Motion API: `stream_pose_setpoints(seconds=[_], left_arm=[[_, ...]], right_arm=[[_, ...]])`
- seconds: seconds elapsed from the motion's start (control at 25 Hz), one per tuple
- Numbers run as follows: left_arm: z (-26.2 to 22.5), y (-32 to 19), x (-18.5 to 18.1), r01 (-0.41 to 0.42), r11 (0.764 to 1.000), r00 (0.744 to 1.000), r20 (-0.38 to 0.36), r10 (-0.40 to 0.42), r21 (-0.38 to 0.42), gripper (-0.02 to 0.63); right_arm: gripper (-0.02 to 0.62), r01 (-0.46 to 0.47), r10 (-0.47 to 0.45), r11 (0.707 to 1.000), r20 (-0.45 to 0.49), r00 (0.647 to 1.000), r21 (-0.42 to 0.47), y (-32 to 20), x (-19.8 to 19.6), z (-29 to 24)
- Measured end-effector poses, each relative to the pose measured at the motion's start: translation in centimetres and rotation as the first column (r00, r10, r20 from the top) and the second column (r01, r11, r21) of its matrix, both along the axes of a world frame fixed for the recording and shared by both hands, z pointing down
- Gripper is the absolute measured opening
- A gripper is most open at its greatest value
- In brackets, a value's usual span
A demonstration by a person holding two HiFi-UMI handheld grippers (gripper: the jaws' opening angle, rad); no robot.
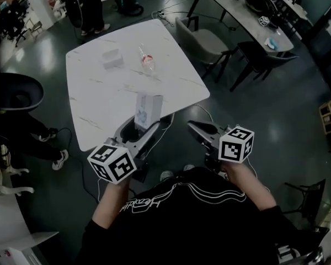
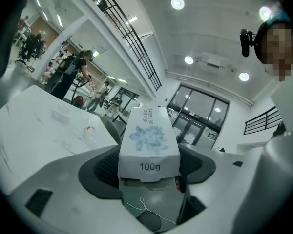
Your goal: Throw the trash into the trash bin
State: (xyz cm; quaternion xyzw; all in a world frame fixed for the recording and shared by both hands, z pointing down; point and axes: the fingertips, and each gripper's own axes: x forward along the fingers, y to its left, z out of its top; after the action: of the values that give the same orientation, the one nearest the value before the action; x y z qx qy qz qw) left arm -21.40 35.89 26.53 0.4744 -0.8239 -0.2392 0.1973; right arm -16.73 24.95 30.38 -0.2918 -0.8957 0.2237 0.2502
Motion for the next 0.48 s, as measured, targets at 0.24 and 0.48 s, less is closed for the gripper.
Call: stream_pose_setpoints(seconds=[0.24, 0.48], left_arm=[[0.0, -8.6, 1.9, -0.164, 0.986, 0.986, 0.016, 0.165, -0.022, 0.328], [1.6, -21.4, 8.0, -0.410, 0.909, 0.912, -0.018, 0.410, -0.069, 0.328]], right_arm=[[0.034, -0.174, 0.174, 0.985, 0.017, 0.985, -0.002, -8.1, 3.4, -0.3], [0.033, -0.417, 0.417, 0.908, -0.022, 0.909, -0.041, -18.9, 11.4, 1.1]])
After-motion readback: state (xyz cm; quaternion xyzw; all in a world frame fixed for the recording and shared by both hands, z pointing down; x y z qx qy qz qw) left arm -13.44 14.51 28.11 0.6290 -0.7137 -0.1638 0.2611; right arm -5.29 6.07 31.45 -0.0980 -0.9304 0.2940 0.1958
